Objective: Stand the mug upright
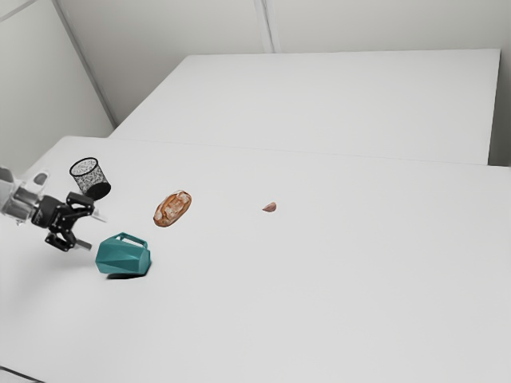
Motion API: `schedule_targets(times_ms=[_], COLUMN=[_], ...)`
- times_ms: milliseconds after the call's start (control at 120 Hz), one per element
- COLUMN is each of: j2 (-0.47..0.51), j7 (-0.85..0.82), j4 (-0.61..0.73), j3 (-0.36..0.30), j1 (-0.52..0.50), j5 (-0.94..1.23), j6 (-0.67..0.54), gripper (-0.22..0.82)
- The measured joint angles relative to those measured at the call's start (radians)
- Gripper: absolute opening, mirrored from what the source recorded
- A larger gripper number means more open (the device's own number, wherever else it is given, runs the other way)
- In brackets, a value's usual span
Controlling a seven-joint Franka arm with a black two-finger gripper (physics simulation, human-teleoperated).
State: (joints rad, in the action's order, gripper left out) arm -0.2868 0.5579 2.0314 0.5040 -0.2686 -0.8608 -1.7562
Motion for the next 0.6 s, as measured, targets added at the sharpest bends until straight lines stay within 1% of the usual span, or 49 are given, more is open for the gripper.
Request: schedule_targets(times_ms=[250, 400, 483, 600], j2=[0.008, 0.017, 0.042, 0.056], j7=[0.199, 0.287, 0.328, 0.375], j4=[0.067, 0.094, 0.135, 0.155], j3=[0.015, 0.016, 0.014, 0.007], j1=[-0.027, -0.027, -0.026, -0.026], j5=[-0.133, -0.162, -0.168, -0.172], j6=[0.051, 0.090, 0.103, 0.113], gripper=[0.60, 0.60, 0.60, 0.60])
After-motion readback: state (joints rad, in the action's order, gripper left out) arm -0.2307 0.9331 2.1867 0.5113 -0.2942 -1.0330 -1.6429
